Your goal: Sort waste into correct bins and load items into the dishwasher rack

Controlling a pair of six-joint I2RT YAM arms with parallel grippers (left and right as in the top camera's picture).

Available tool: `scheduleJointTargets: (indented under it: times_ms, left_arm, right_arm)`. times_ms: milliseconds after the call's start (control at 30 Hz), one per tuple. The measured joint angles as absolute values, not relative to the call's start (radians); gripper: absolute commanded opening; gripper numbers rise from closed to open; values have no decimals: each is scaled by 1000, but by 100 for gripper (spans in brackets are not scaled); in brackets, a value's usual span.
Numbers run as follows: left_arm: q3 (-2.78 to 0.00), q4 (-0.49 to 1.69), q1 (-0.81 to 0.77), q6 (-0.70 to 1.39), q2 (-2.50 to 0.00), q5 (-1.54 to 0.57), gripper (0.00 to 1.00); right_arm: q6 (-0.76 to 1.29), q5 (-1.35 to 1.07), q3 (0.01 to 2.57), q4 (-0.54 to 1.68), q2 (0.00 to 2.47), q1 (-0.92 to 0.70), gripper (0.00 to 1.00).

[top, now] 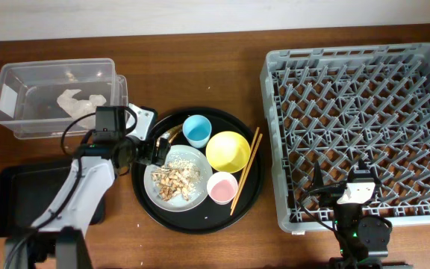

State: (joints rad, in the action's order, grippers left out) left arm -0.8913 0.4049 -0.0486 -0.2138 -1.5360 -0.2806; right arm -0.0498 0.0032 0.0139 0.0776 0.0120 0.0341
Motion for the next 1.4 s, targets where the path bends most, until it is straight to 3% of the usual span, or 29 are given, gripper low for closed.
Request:
scheduleJointTargets:
  times_ms: [333, 400, 700, 967, 1400]
  left_arm:
    - [-884, 270, -54, -287, -1652, -281, 89]
    - [-883, 235, -54, -293, -1673, -281, 79]
    - [-882, 130, -54, -300, -1743, -282, 78]
    - [-883, 100, -61, -303, -1752, -330, 64]
    - [-883, 117, -133, -319, -1752, -234, 62]
  right_arm:
    - [-49, 3, 14, 78, 12, 34, 99]
    - [-49, 3, 14, 78, 12, 34, 99]
    - [-49, 3, 14, 78, 12, 34, 99]
    - [-49, 3, 14, 78, 12, 34, 99]
    - [-49, 3, 14, 78, 12, 34, 99]
